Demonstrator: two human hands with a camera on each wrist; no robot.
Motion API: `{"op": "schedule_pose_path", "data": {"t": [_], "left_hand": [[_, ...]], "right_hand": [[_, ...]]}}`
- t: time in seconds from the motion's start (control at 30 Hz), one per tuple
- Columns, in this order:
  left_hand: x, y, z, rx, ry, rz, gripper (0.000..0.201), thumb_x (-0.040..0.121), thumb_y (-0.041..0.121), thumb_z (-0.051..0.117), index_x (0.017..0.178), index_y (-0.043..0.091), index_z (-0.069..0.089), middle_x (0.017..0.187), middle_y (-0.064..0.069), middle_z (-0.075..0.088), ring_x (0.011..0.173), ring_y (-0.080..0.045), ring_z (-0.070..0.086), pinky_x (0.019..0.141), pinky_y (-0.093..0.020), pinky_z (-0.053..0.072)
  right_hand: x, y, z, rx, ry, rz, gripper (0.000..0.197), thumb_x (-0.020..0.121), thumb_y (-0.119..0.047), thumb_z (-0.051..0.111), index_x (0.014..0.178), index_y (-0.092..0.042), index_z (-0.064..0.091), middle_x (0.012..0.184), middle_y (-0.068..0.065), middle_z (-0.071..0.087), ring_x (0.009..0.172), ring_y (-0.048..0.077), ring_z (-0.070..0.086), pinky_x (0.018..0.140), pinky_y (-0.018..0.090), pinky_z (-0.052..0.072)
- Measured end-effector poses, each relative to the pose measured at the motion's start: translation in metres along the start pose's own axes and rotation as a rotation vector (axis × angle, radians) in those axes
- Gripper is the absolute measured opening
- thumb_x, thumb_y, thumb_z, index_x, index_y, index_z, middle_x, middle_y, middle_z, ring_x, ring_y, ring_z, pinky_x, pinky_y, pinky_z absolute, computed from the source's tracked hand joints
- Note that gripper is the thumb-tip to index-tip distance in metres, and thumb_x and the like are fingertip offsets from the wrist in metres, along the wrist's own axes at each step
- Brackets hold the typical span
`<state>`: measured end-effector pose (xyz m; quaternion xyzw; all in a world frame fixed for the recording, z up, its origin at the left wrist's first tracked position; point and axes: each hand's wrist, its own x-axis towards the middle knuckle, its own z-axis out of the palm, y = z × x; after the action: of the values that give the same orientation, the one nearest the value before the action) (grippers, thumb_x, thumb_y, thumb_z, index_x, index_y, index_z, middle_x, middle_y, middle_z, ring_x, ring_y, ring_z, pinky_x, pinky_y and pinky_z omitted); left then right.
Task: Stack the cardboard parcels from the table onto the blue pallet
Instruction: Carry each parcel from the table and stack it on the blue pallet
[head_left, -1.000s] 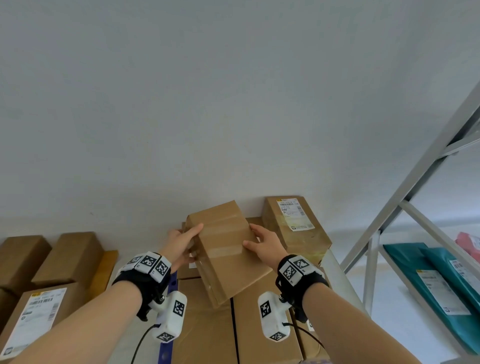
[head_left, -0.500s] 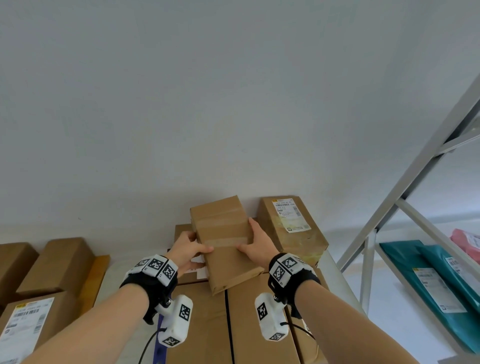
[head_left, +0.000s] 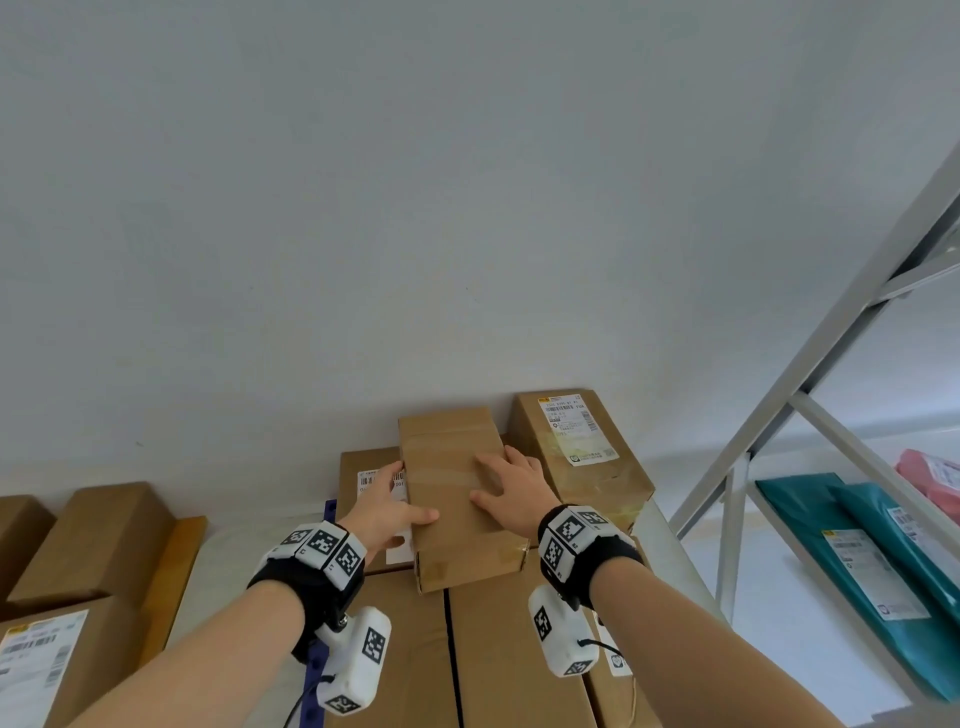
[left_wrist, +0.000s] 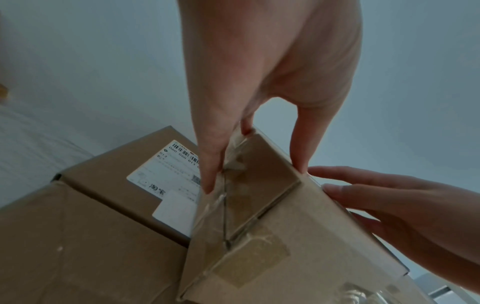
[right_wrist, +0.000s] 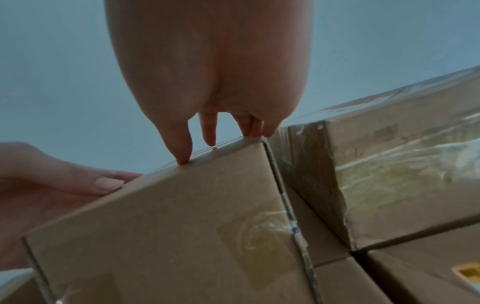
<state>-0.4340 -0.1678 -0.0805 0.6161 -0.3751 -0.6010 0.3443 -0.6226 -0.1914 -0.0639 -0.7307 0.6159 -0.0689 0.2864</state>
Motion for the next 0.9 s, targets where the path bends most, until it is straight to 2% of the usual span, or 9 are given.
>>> {"op": "schedule_pose_path", "data": {"t": [0.13,0.23,0.27,0.33,0.43,0.6,0.77,0.9], "left_hand": [[-0.004,-0.003,0.000,0.018,-0.057,-0.087,0.110,0.066,0.008,0.083,0.147,0.033,0.014,0.146,-0.004,0.035,0.128,-0.031,0.040,0.099,-0.061,0.037],[-0.008,-0.005,0.002,0.070,-0.137,-0.145,0.130,0.046,0.022,0.094,0.144,0.043,0.011,0.145,-0.002,0.036,0.132,-0.032,0.037,0.097,-0.067,0.035],[-0.010,-0.005,0.004,0.100,-0.157,-0.149,0.138,0.041,0.024,0.095,0.144,0.045,0.006,0.147,-0.001,0.033,0.134,-0.032,0.035,0.097,-0.067,0.035],[-0.013,-0.007,0.007,0.143,-0.165,-0.155,0.144,0.041,0.020,0.095,0.144,0.047,-0.002,0.150,-0.001,0.029,0.135,-0.032,0.032,0.097,-0.066,0.035],[-0.014,-0.009,0.012,0.135,-0.126,-0.142,0.136,0.054,0.009,0.090,0.146,0.044,-0.004,0.149,-0.003,0.030,0.134,-0.032,0.034,0.100,-0.064,0.035],[-0.011,-0.003,0.020,0.088,-0.060,-0.076,0.117,0.066,0.004,0.082,0.149,0.033,0.005,0.147,-0.005,0.035,0.131,-0.031,0.040,0.099,-0.057,0.038],[-0.003,-0.002,0.028,0.058,-0.049,-0.035,0.112,0.065,0.006,0.083,0.148,0.031,0.013,0.148,-0.002,0.033,0.131,-0.030,0.039,0.101,-0.060,0.038],[0.001,-0.001,0.032,0.094,-0.027,0.034,0.111,0.063,0.007,0.084,0.148,0.023,0.016,0.147,-0.003,0.035,0.129,-0.027,0.042,0.103,-0.052,0.040]], "right_hand": [[-0.004,0.008,-0.008,-0.096,0.040,-0.012,0.060,0.090,-0.046,0.052,0.145,-0.037,0.029,0.159,0.004,0.008,0.145,0.028,0.003,0.117,0.044,0.010],[-0.008,0.017,-0.015,-0.100,0.049,0.041,0.063,0.089,-0.049,0.052,0.146,-0.039,0.025,0.159,0.002,0.001,0.146,0.029,-0.003,0.117,0.046,0.005],[-0.009,0.019,-0.017,-0.095,0.053,0.057,0.065,0.089,-0.051,0.052,0.146,-0.040,0.024,0.159,0.003,0.001,0.146,0.029,-0.003,0.117,0.047,0.006],[-0.011,0.024,-0.020,-0.081,0.059,0.078,0.067,0.088,-0.052,0.052,0.147,-0.039,0.023,0.159,0.005,0.003,0.146,0.029,0.000,0.117,0.047,0.009],[-0.013,0.029,-0.023,-0.055,0.049,0.096,0.068,0.087,-0.053,0.052,0.147,-0.039,0.023,0.159,0.007,0.005,0.146,0.030,0.003,0.117,0.046,0.012],[-0.012,0.032,-0.025,-0.020,0.031,0.103,0.067,0.088,-0.051,0.052,0.147,-0.036,0.024,0.159,0.007,0.006,0.145,0.030,0.006,0.117,0.046,0.012],[-0.010,0.036,-0.028,-0.036,0.028,0.086,0.066,0.090,-0.050,0.050,0.148,-0.034,0.024,0.158,0.005,0.008,0.145,0.028,0.010,0.116,0.045,0.014],[-0.006,0.042,-0.026,-0.031,0.037,0.076,0.066,0.091,-0.048,0.049,0.148,-0.031,0.022,0.158,0.003,0.011,0.144,0.026,0.011,0.117,0.044,0.016]]}}
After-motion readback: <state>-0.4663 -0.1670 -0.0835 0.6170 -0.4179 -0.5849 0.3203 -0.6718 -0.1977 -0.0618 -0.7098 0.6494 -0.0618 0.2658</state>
